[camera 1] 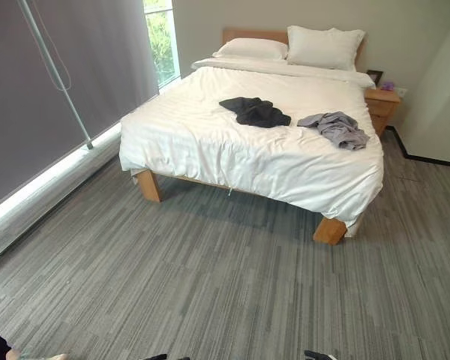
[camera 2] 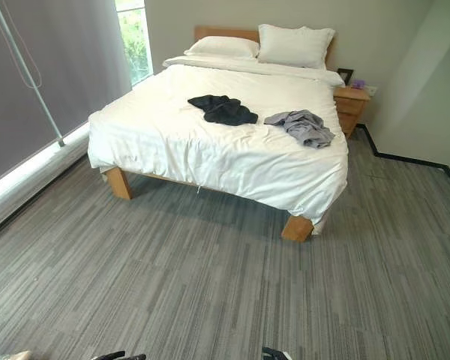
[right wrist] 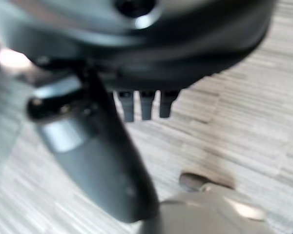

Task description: Pick up bed clothes into laundry basket.

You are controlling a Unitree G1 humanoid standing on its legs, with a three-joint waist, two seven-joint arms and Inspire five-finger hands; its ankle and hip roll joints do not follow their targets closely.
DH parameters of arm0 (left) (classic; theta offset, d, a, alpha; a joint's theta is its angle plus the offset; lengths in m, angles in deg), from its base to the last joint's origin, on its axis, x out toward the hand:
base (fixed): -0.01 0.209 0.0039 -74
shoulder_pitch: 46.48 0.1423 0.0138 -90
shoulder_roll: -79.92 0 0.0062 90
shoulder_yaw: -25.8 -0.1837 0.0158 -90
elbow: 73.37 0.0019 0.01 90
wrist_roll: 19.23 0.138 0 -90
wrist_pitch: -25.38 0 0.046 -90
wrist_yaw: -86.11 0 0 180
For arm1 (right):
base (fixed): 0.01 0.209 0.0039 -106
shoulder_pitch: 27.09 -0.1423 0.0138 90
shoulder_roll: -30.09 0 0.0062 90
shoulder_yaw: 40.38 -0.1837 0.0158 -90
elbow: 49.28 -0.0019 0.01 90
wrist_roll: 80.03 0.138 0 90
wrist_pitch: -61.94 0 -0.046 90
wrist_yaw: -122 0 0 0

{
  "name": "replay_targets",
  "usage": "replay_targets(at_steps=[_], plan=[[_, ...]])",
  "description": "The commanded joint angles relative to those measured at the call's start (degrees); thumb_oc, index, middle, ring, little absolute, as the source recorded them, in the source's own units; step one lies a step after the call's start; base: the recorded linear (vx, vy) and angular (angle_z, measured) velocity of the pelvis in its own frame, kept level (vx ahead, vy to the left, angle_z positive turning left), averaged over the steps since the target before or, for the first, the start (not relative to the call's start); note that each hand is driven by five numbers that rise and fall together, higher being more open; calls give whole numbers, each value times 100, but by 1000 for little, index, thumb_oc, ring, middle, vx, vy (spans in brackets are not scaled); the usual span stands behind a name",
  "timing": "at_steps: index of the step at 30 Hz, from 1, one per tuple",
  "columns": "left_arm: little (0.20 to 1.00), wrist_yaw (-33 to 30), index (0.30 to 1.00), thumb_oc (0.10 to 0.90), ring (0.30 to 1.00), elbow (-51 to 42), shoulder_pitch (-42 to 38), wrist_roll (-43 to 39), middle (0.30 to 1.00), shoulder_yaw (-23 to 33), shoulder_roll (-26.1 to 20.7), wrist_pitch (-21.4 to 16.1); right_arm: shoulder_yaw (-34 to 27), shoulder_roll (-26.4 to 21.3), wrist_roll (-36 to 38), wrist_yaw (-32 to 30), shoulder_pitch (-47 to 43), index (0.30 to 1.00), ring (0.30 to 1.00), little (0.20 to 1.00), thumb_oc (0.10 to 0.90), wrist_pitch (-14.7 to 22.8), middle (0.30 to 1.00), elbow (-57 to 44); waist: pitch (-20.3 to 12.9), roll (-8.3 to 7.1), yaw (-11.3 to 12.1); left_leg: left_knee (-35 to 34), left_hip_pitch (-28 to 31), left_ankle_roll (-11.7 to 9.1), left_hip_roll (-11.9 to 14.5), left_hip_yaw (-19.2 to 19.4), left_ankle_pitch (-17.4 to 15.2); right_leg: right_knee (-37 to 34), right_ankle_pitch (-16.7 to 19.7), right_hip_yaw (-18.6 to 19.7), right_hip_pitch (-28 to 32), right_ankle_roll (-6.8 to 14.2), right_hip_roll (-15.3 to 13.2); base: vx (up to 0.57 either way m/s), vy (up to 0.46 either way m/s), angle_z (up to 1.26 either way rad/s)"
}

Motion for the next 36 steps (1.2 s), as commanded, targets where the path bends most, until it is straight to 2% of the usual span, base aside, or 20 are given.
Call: replay_targets(at_steps=[1, 6, 7, 8, 9, 12, 14, 15, 17, 23, 26, 30, 36], plan=[[900, -9, 900, 800, 900, 48, -431, 780, 900, -325, 328, -128, 199, -113, -418, 19, -263, 900, 900, 900, 800, -16, 900, 152, 49, -57, 161, 100, 224, -238, 89, -197, -384, -178, 546, 135, -333, 755, -766, -27, 3, 3], [900, -12, 900, 800, 900, 89, -554, 366, 900, -57, 212, -107, 143, -168, -281, 20, -363, 900, 900, 900, 800, -26, 900, 142, -1, -69, 184, 78, 215, -247, 92, -234, -365, -160, 543, 110, -336, 762, -785, -7, 1, 1], [900, -32, 900, 800, 900, 27, -641, -23, 900, 137, 150, -118, -14, -216, 34, -1, -377, 900, 900, 900, 800, 42, 900, -21, -16, -54, 134, 51, 235, -254, 117, -194, -360, -174, 551, 151, -345, 762, -768, 0, 0, 0], [900, -32, 900, 800, 900, 27, -642, -24, 900, 137, 150, -118, -15, -216, 34, -1, -377, 900, 900, 900, 800, 42, 900, -22, -13, -53, 136, 50, 238, -254, 118, -192, -360, -174, 551, 153, -343, 762, -768, -50, -15, -1], [900, -233, 900, 800, 900, -352, -828, -416, 900, 290, -28, -211, -251, -369, 538, -101, -616, 900, 900, 900, 800, 145, 900, -578, -9, -25, 87, 7, 288, -268, 174, -74, -352, -196, 604, 240, -382, 772, -729, -37, -14, -4], [900, -405, 900, 800, 900, -1024, -1008, -1047, 900, 503, -218, -361, -477, -550, 896, -330, -801, 900, 900, 900, 800, 298, 900, -1557, 34, 7, 44, -43, 345, -274, 211, 21, -335, -185, 616, 333, -396, 793, -706, -43, 1, -25], [900, -468, 900, 800, 900, -1852, -1008, -1370, 900, 485, -305, -451, -655, -615, 1164, -479, -849, 900, 900, 900, 800, 401, 900, -2254, 58, 32, 13, -59, 352, -282, 219, 48, -324, -190, 623, 344, -394, 794, -707, -39, 3, -19], [900, -468, 900, 800, 900, -1853, -1007, -1370, 900, 485, -305, -451, -655, -615, 1164, -479, -848, 900, 900, 900, 800, 400, 900, -2254, 59, 32, 14, -59, 354, -282, 219, 48, -323, -190, 623, 344, -392, 794, -707, -44, 5, -24], [900, -475, 900, 800, 900, -3145, -982, -1861, 900, 392, -456, -539, -979, -648, 1564, -701, -875, 900, 900, 900, 800, 591, 900, -3326, 68, 92, -36, -53, 308, -282, 217, 68, -290, -211, 661, 336, -425, 797, -716, -42, 13, -17], [900, -375, 900, 800, 900, -3960, -867, -1981, 900, 199, -439, -497, -1032, -582, 1466, -722, -604, 900, 900, 900, 800, 661, 900, -4360, 101, 129, -90, -72, 268, -274, 208, 54, -264, -211, 675, 371, -463, 800, -727, 0, 0, 0], [900, -199, 900, 800, 900, -4353, -635, -2046, 900, 136, -313, -486, -1045, -400, 1253, -671, -155, 900, 900, 900, 800, 720, 900, -5069, 159, 154, -149, -86, 257, -258, 206, 70, -255, -233, 702, 416, -500, 801, -738, 0, 0, 0], [900, -548, 900, 800, 900, -4821, -375, -1192, 900, 295, -407, -564, -1084, -194, 1081, -677, 323, 900, 900, 900, 800, 761, 900, -5608, 250, 163, -201, -104, 224, -239, 180, 107, -268, -236, 720, 526, -596, 819, -757, 2, 12, -2], [900, -945, 900, 800, 900, -5108, -282, -1163, 900, 658, -405, -658, -1085, -299, 740, -830, 246, 900, 900, 900, 800, 816, 900, -5914, 404, 173, -231, -23, 14, -170, 74, 267, -287, -184, 851, 755, -911, 901, -828, -15, 32, -17]])
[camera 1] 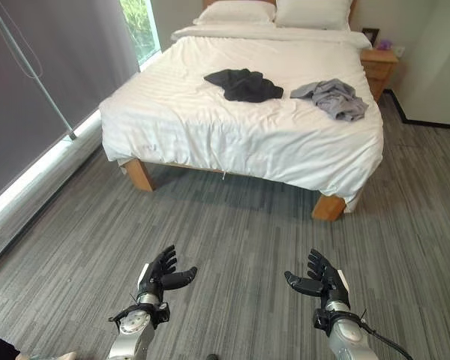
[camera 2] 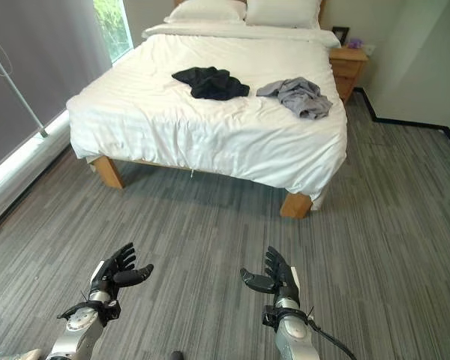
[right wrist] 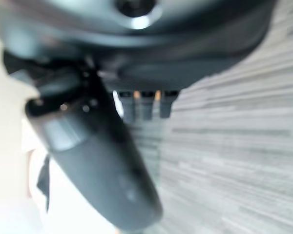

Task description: Pick up bed clothes into laundry basket.

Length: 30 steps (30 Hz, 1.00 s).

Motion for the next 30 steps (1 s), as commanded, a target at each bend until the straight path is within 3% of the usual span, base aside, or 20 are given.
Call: replay_targets(at_steps=[1, 3, 5, 6, 7, 8, 12, 15, 19, 21, 22, 23, 24, 25, 26, 27, 28, 30], plan=[[900, -204, 900, 800, 900, -613, -438, 141, 900, 336, -235, -566, -180, -210, -255, -186, -433, 900, 900, 900, 800, 563, 900, -900, -144, -157, 52, 224, 14, -249, 24, -233, -356, 34, 649, 199, -674, 748, -813, 9, 72, -33], [900, -233, 900, 800, 900, -752, -441, 56, 900, 368, -281, -576, -164, -241, -272, -290, -627, 900, 900, 900, 800, 574, 900, -912, -91, -147, 70, 266, -35, -207, -27, -184, -392, 78, 672, 277, -764, 776, -846, 12, 107, -22], [900, -336, 900, 800, 900, -945, -549, -19, 900, 362, -319, -584, 58, -196, -92, -332, -1062, 900, 900, 900, 800, 610, 900, -1103, 132, -69, 101, 388, -102, -84, -142, -199, -537, 997, 501, 436, -1233, 871, -896, -1, 180, -16], [900, -357, 900, 800, 900, -997, -569, -59, 900, 344, -300, -583, 149, -170, -97, -326, -1148, 900, 900, 900, 800, 624, 900, -1145, 208, -32, 105, 383, -76, -21, -171, -204, -553, 1568, 556, 433, -1490, 915, -940, 70, 174, -25], [900, -363, 900, 800, 900, -871, -621, -163, 900, 313, -229, -573, 368, -75, -54, -298, -1244, 900, 900, 900, 800, 609, 900, -1145, 302, -1, 80, 283, 134, 36, -216, -221, -591, 2296, 849, 423, -1826, 911, -998, 153, 163, -29], [900, -379, 900, 800, 900, -837, -641, -212, 900, 295, -189, -564, 446, -26, -10, -287, -1265, 900, 900, 900, 800, 610, 900, -1144, 337, 9, 64, 238, 231, 23, -222, -232, -625, 2333, 972, 380, -1956, 899, -1005, 236, 108, -14], [900, -320, 900, 800, 900, -844, -819, -374, 900, 128, -162, -607, 668, -69, 55, -163, -1323, 900, 900, 900, 800, 579, 900, -1133, 499, 26, -187, 137, 558, -118, -195, -434, -884, 1399, 1080, 276, -2424, 891, -957, 287, -48, 21], [900, -321, 900, 800, 900, -741, -1019, -423, 900, 71, -185, -661, 733, -69, 110, -176, -1471, 900, 900, 900, 800, 561, 900, -1021, 623, -1, -440, 200, 1039, -344, 85, -618, -1352, 38, 1644, -185, -2733, 1097, -1119, 438, -178, 52], [900, -298, 900, 800, 900, -763, -954, -412, 900, 35, -164, -655, 641, -96, 112, -220, -1451, 900, 900, 900, 800, 541, 900, -1123, 536, -81, -566, 298, 1439, -487, 323, -720, -1668, -71, 1837, -447, -2637, 1138, -1118, 408, -188, 35], [900, -267, 900, 800, 900, -774, -974, -423, 900, -21, -163, -671, 598, -203, 146, -216, -1467, 900, 900, 900, 800, 582, 900, -1116, 429, -28, -635, 597, 1446, -583, 535, -807, -1584, 196, 1797, -380, -2696, 1012, -1020, 407, -226, 55], [900, -286, 900, 800, 900, -757, -971, -418, 900, -8, -171, -665, 575, -271, 128, -225, -1474, 900, 900, 900, 800, 601, 900, -1140, 366, 23, -668, 958, 1376, -693, 681, -824, -1382, 415, 1700, -391, -2752, 923, -912, 395, -260, 61], [900, -268, 900, 800, 900, -767, -953, -453, 900, -16, -144, -671, 560, -324, 144, -250, -1475, 900, 900, 900, 800, 611, 900, -1123, 341, 23, -714, 1520, 1251, -837, 751, -885, -857, 535, 1635, -379, -2685, 817, -865, 287, -183, 45], [900, -268, 900, 800, 900, -766, -949, -454, 900, -14, -147, -670, 565, -321, 144, -251, -1474, 900, 900, 900, 800, 611, 900, -1121, 333, 55, -714, 1541, 1254, -827, 782, -875, -899, 543, 1594, -390, -2677, 830, -837, 403, -349, 16], [900, -271, 900, 800, 900, -809, -898, -644, 900, -15, -108, -620, 561, -529, 248, -277, -1470, 900, 900, 900, 800, 603, 900, -1167, 386, -133, -613, 3454, 383, -953, 701, -734, 416, 743, 1286, -389, -2274, 496, -848, 309, -241, -4], [900, -270, 900, 800, 900, -809, -895, -646, 900, -13, -110, -619, 564, -527, 248, -277, -1469, 900, 900, 900, 800, 604, 900, -1164, 380, -92, -612, 3502, 374, -948, 743, -730, 356, 759, 1246, -400, -2273, 507, -809, 578, -606, -12], [900, -112, 900, 800, 900, -869, -962, -809, 900, 5, -152, -597, 503, -629, 367, -331, -1566, 900, 900, 900, 800, 652, 900, -1211, 584, -372, -370, 5013, -432, -818, 655, -492, 626, 610, 993, -343, -1735, 185, -743, 455, -509, -1], [900, -121, 900, 800, 900, -887, -1039, -763, 900, -35, -170, -631, 413, -725, 293, -379, -1649, 900, 900, 900, 800, 668, 900, -1187, 751, -465, -170, 5439, -1031, -776, 441, -410, 411, 522, 821, -268, -1411, 123, -699, 578, -589, -6], [900, -183, 900, 800, 900, -788, -1198, -614, 900, -206, -184, -634, 292, -835, 291, -557, -1822, 900, 900, 900, 800, 667, 900, -944, 838, -429, 55, 5336, -1824, -666, 355, -202, 171, 399, 653, -196, -925, 112, -615, 516, -234, -21]])
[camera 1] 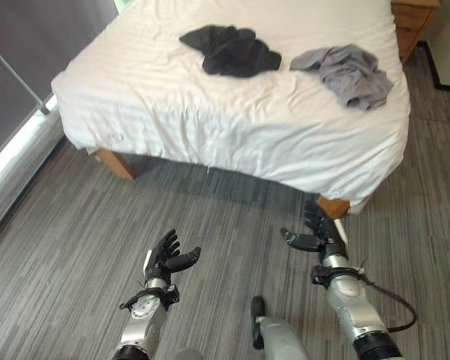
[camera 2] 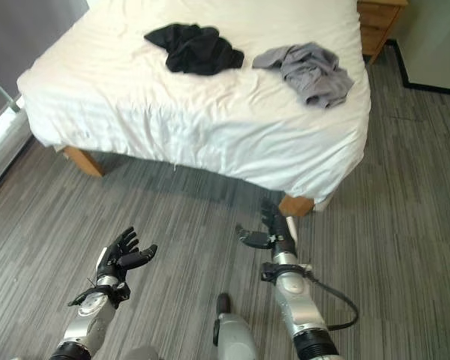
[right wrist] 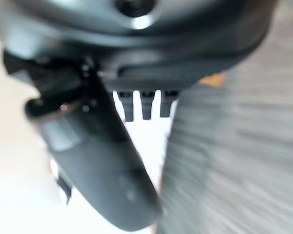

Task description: Pick up bed clothes into laundry basket.

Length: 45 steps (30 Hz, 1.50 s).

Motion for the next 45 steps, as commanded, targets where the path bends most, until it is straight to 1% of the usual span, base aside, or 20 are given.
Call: replay_targets(at_steps=[1, 4, 5, 6, 9, 11, 12, 13, 14, 16, 19, 20, 23, 32, 36, 37, 39, 40, 42, 45], plan=[[900, 29, 900, 800, 900, -732, -527, 171, 900, 58, -627, -577, 353, -348, 135, -243, -769, 900, 900, 900, 800, 624, 900, -434, 58, -83, 279, -1821, 78, -42, -211, 390, -19, -631, 231, 330, 853, 783, -338, 579, -95, -26], [900, 162, 900, 800, 900, -746, -431, 166, 900, -27, -604, -579, 350, -358, 129, -200, -872, 900, 900, 900, 800, 665, 900, -505, -68, 194, 650, -3866, -141, -12, -296, 518, 281, -789, -60, 438, 1286, 843, -29, 542, 12, -24], [900, 164, 900, 800, 900, -754, -411, 166, 900, -37, -597, -577, 347, -364, 127, -200, -849, 900, 900, 900, 800, 664, 900, -509, -54, 161, 683, -3988, -20, -19, -321, 558, 292, -790, -90, 467, 1335, 841, -68, 673, 47, -48], [900, 217, 900, 800, 900, -719, -328, 214, 900, -75, -557, -565, 455, -328, 6, -140, -854, 900, 900, 900, 800, 665, 900, -493, -149, 300, 911, -5390, 219, -25, -347, 378, 642, -877, -320, 592, 1735, 864, 134, 565, 21, -62], [900, 278, 900, 800, 900, -642, -308, 284, 900, -108, -549, -535, 520, -243, -32, -41, -904, 900, 900, 900, 800, 639, 900, -478, -229, 275, 920, -5344, 399, -1, -418, 420, 514, -863, -444, 572, 1968, 880, 115, 346, 23, -52], [900, 255, 900, 800, 900, -850, -271, 425, 900, -74, -647, -513, 640, -72, -276, 162, -772, 900, 900, 900, 800, 626, 900, -742, -412, 235, 920, -5493, 779, 248, -499, 422, 234, -305, -433, 469, 1779, 1069, -42, 266, 76, -35], [900, 255, 900, 800, 900, -850, -264, 426, 900, -77, -648, -512, 642, -70, -276, 162, -764, 900, 900, 900, 800, 625, 900, -743, -413, 195, 920, -5500, 818, 248, -538, 429, 179, -269, -511, 470, 1799, 1075, -85, 366, 206, 18], [900, 262, 900, 800, 900, -888, -320, 424, 900, -23, -694, -510, 683, 35, -351, 245, -676, 900, 900, 900, 800, 588, 900, -787, -490, 184, 840, -5776, 1172, 478, -595, 474, -4, 906, -93, 471, 1228, 1318, -285, 233, 176, 35], [900, 261, 900, 800, 900, -898, -343, 436, 900, 3, -709, -504, 702, 54, -371, 287, -661, 900, 900, 900, 800, 554, 900, -829, -466, 235, 786, -5845, 1267, 528, -555, 488, 21, 1261, 271, 481, 1007, 1406, -308, 296, 234, 12], [900, 268, 900, 800, 900, -964, -451, 513, 900, -5, -781, -505, 654, 49, -389, 348, -631, 900, 900, 900, 800, 553, 900, -1038, -389, 334, 623, -5950, 1477, 592, -492, 354, -8, 2018, 466, 634, 563, 1455, -271, 220, 113, -10], [900, 282, 900, 800, 900, -864, -680, 639, 900, -42, -930, -559, 595, -123, -477, 416, -771, 900, 900, 900, 800, 556, 900, -1193, -388, 318, 466, -6227, 1809, 534, -543, 119, -89, 1384, 131, 651, 226, 1357, -352, 221, -33, 61], [900, 346, 900, 800, 900, -803, -757, 582, 900, -47, -968, -586, 461, -336, -437, 450, -871, 900, 900, 900, 800, 607, 900, -1348, -412, 219, 387, -6314, 1894, 473, -618, 16, -151, 463, 112, 668, 195, 1350, -369, 215, -99, 59], [900, 457, 900, 800, 900, -800, -690, 495, 900, -66, -914, -559, 309, -582, -496, 423, -916, 900, 900, 900, 800, 646, 900, -1610, -455, 95, 384, -6424, 1903, 430, -686, -28, -132, -218, 270, 580, 537, 1365, -421, 121, -69, 53], [900, 706, 900, 800, 900, -677, -155, 615, 900, -196, -725, -390, -260, -1175, -785, 298, -1092, 900, 900, 900, 800, 714, 900, -2367, -715, 1, 432, -6458, 1860, 407, -659, -84, -217, -599, 199, 498, 856, 1293, -404, 42, -32, 13], [900, 833, 900, 800, 900, -775, 15, 897, 900, -199, -963, -326, -811, -1932, -982, 258, -1011, 900, 900, 900, 800, 605, 900, -2497, -746, -22, 359, -6493, 1860, 385, -635, -85, -240, -617, 179, 544, 890, 1294, -385, 17, -10, -2], [900, 894, 900, 800, 900, -793, 112, 888, 900, -96, -1040, -303, -1243, -2551, -1196, 249, -832, 900, 900, 900, 800, 508, 900, -2503, -755, -44, 305, -6495, 1864, 375, -622, -81, -259, -623, 172, 554, 882, 1290, -374, 0, 0, 0], [900, 983, 900, 800, 900, -874, 231, 820, 900, -10, -1127, -294, -1593, -3146, -1348, 253, -621, 900, 900, 900, 800, 453, 900, -2339, -756, -67, 267, -6498, 1861, 373, -610, -71, -272, -621, 181, 592, 864, 1292, -359, 10, -6, 6], [900, 983, 900, 800, 900, -874, 231, 820, 900, -12, -1126, -294, -1594, -3147, -1347, 253, -619, 900, 900, 900, 800, 454, 900, -2339, -757, -66, 270, -6498, 1860, 373, -610, -69, -272, -621, 181, 594, 863, 1292, -358, 7, -5, 5], [900, 1080, 900, 800, 900, -883, 312, 709, 900, 32, -1197, -273, -2000, -3942, -1715, 179, -270, 900, 900, 900, 800, 249, 900, -1741, -751, -120, 200, -6506, 1857, 361, -591, -41, -284, -619, 202, 642, 835, 1301, -337, 9, -16, -5], [900, 1109, 900, 800, 900, -839, 313, 700, 900, 34, -1217, -250, -2257, -4350, -2086, 130, 3, 900, 900, 900, 800, 82, 900, -1383, -741, -134, 165, -6512, 1851, 350, -571, -16, -294, -617, 217, 696, 800, 1302, -316, 1, -7, -4]])
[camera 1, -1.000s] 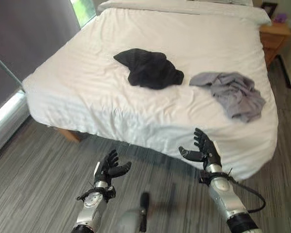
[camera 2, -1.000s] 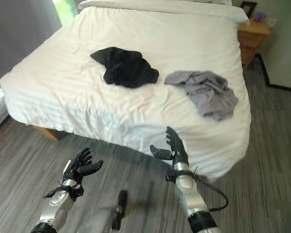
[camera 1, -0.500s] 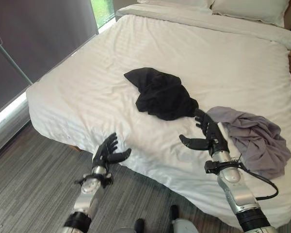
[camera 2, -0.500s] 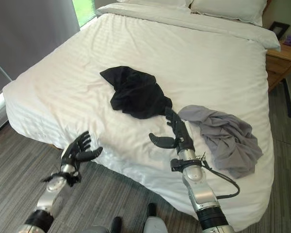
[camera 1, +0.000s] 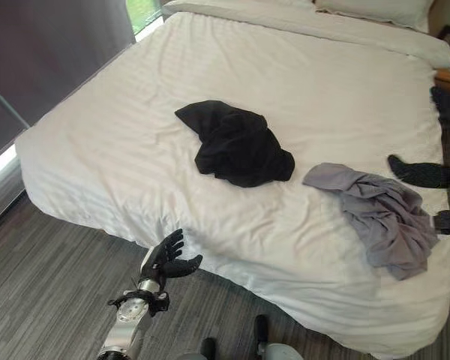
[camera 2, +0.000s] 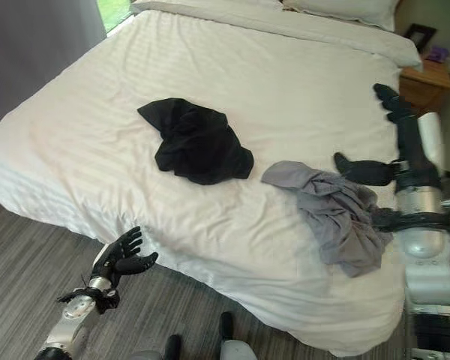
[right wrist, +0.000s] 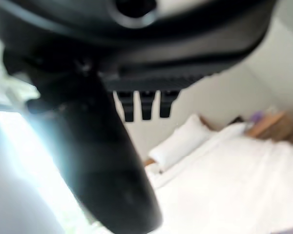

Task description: Pick up bed clothes into laundry basket.

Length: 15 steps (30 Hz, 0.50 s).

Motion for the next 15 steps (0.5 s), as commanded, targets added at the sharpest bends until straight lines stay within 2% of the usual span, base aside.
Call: replay_targets(at_steps=[1, 4, 7, 8, 10, 12, 15], plan=[[900, 217, 900, 800, 900, -316, -274, -17, 900, -18, -301, -344, -423, -398, -442, -263, -168, 900, 900, 900, 800, 24, 900, 206, -481, -309, 62, 64, -523, -204, -82, 66, 291, 830, -821, 223, 265, 517, -308, 2, -10, -12], [900, 195, 900, 800, 900, -249, -364, -27, 900, -86, -319, -396, -492, -544, -69, -243, -116, 900, 900, 900, 800, 165, 900, 617, -443, -321, 41, 68, -550, -220, -56, 93, 296, 833, -820, 257, 231, 515, -284, -10, -7, -30], [900, 130, 900, 800, 900, -214, -430, -118, 900, -55, -311, -420, -296, -573, 279, -111, -269, 900, 900, 900, 800, 246, 900, 949, -396, -337, 29, 68, -584, -236, -27, 127, 306, 818, -801, 306, 190, 512, -252, -9, -15, -17], [900, 107, 900, 800, 900, -182, -465, -154, 900, -30, -340, -456, -74, -625, 481, -39, -462, 900, 900, 900, 800, 296, 900, 1310, -355, -345, 47, 64, -590, -252, -8, 142, 310, 785, -787, 317, 191, 516, -241, 3, -19, -5], [900, 108, 900, 800, 900, -180, -462, -154, 900, -14, -338, -457, -27, -634, 485, -41, -513, 900, 900, 900, 800, 304, 900, 1336, -351, -344, 34, 63, -587, -252, -7, 145, 309, 782, -785, 320, 194, 516, -240, 6, -17, -8], [900, 37, 900, 800, 900, -141, -526, -262, 900, 18, -390, -501, 323, -618, 754, -78, -939, 900, 900, 900, 800, 349, 900, 1919, -321, -341, 80, 55, -607, -271, 3, 152, 322, 729, -766, 331, 194, 516, -236, 7, -17, -1], [900, -17, 900, 800, 900, -123, -567, -419, 900, 27, -371, -523, 679, -583, 881, -99, -1357, 900, 900, 900, 800, 355, 900, 2207, -294, -322, 128, 52, -658, -288, -2, 148, 346, 720, -764, 300, 166, 515, -230, 2, -4, 1]])
